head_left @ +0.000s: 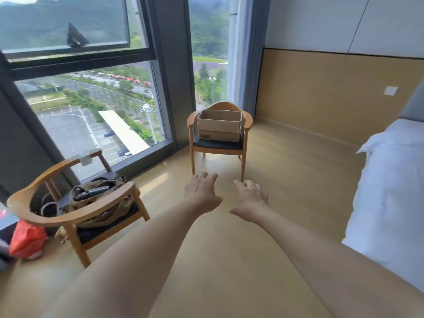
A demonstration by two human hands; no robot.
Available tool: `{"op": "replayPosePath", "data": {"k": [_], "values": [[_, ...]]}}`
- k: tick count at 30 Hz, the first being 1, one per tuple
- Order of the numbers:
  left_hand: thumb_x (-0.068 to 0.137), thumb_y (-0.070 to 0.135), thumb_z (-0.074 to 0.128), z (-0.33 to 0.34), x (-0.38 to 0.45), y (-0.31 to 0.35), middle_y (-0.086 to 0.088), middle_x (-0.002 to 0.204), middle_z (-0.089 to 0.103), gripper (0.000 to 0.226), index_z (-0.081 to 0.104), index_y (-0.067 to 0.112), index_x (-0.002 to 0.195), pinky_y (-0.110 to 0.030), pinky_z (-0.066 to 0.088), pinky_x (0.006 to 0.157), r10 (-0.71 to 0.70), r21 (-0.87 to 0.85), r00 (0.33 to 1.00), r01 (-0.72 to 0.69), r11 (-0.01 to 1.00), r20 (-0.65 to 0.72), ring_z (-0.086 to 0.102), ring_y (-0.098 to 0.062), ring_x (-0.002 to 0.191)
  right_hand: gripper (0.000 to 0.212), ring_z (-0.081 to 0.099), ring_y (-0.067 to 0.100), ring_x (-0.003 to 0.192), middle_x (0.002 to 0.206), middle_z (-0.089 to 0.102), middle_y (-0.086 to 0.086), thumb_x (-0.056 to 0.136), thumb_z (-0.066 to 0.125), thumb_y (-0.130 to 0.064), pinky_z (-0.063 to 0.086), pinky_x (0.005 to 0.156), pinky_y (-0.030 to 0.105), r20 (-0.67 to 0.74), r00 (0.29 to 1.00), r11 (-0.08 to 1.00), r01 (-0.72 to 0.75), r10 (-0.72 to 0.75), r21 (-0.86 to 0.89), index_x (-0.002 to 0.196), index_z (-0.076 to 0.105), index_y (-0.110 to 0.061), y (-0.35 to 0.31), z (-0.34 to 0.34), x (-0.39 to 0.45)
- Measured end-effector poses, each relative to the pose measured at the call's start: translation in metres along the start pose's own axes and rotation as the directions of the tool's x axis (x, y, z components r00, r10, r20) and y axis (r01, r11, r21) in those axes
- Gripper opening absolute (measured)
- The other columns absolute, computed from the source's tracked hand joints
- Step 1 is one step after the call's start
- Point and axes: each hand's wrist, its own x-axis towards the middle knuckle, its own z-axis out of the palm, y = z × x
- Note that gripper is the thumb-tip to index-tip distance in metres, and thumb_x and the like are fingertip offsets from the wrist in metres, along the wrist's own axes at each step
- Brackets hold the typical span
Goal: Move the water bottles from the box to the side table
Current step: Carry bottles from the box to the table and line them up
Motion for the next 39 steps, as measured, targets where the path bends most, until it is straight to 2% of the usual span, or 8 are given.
{"op": "replayPosePath", "data": {"k": [6,10,14,18,23,29,34,39], "values": [[0.081,0.036,0.079,0.032,0.101,-0.009,-0.003,0.151,0.044,0.081,0.041,0.031,0.152,-0.043,0.042,0.107,0.045,-0.006,0.997,-0.045,0.999,0.068,0.037,-0.028,0.139,0.084,0.035,0.030,0.140,0.154,0.036,0.007,0.082,0.076,-0.045,0.038,0.106,0.044,0.046,0.996,0.997,-0.075,0.073,0.029,0.152,0.030,-0.034,0.011,0.009,0.100],[0.081,0.033,0.080,0.051,0.182,-0.015,-0.003,0.152,0.044,0.081,0.041,0.031,0.151,-0.042,0.045,0.105,0.026,-0.024,0.997,-0.025,0.999,0.078,0.039,-0.028,0.138,0.082,0.036,0.029,0.138,0.151,0.039,0.006,0.082,0.076,-0.046,0.038,0.104,0.044,0.049,0.997,0.996,-0.067,0.064,0.056,0.150,0.033,-0.035,0.018,0.023,0.181],[0.080,0.028,0.081,0.062,0.283,-0.021,-0.003,0.149,0.045,0.079,0.042,0.030,0.149,-0.033,0.047,0.091,-0.009,-0.046,0.997,0.013,0.999,0.074,0.043,-0.026,0.135,0.076,0.038,0.030,0.137,0.149,0.041,0.006,0.083,0.077,-0.046,0.038,0.106,0.044,0.041,0.998,0.993,-0.058,0.054,0.099,0.146,0.037,-0.035,0.030,0.026,0.280],[0.081,0.025,0.081,0.052,0.380,-0.015,-0.006,0.154,0.041,0.080,0.041,0.029,0.150,-0.039,0.051,0.101,-0.060,-0.042,0.995,0.064,0.997,0.077,0.039,-0.028,0.139,0.070,0.037,0.031,0.138,0.148,0.041,0.006,0.083,0.078,-0.043,0.038,0.108,0.045,0.070,0.996,0.991,-0.054,0.046,0.120,0.142,0.042,-0.033,0.043,0.007,0.376],[0.080,0.032,0.079,0.035,0.477,-0.004,-0.005,0.148,0.044,0.076,0.043,0.028,0.147,-0.043,0.048,0.100,-0.047,-0.018,0.998,0.048,0.999,0.040,0.039,-0.029,0.136,0.080,0.039,0.028,0.135,0.146,0.043,0.004,0.081,0.079,-0.044,0.039,0.104,0.042,0.054,0.998,0.990,-0.034,0.027,0.137,0.149,0.037,-0.037,0.045,-0.029,0.480],[0.084,0.031,0.077,0.054,0.569,-0.013,-0.006,0.148,0.045,0.073,0.042,0.028,0.148,-0.040,0.046,0.101,-0.040,0.018,0.991,0.038,0.999,0.130,0.039,-0.029,0.135,0.083,0.037,0.028,0.138,0.150,0.041,0.002,0.082,0.080,-0.044,0.037,0.108,0.043,0.126,0.992,0.987,-0.045,0.026,0.154,0.151,0.035,-0.039,0.046,-0.019,0.572],[0.085,0.029,0.073,0.070,0.673,-0.037,-0.006,0.153,0.039,0.074,0.039,0.028,0.150,-0.041,0.048,0.100,-0.005,-0.005,0.988,0.005,1.000,0.155,0.035,-0.030,0.139,0.084,0.036,0.029,0.139,0.151,0.038,0.003,0.081,0.079,-0.046,0.036,0.109,0.043,0.153,0.985,0.988,-0.098,0.079,0.118,0.151,0.034,-0.036,0.049,-0.011,0.676],[0.083,0.033,0.072,0.072,0.798,-0.067,-0.004,0.135,0.048,0.066,0.045,0.026,0.143,-0.046,0.049,0.099,-0.011,0.009,0.984,0.009,1.000,0.180,0.042,-0.028,0.126,0.081,0.038,0.029,0.136,0.147,0.040,0.005,0.084,0.076,-0.045,0.038,0.106,0.043,0.137,0.984,0.988,-0.127,0.114,0.090,0.152,0.033,-0.034,0.038,-0.018,0.794]]}}
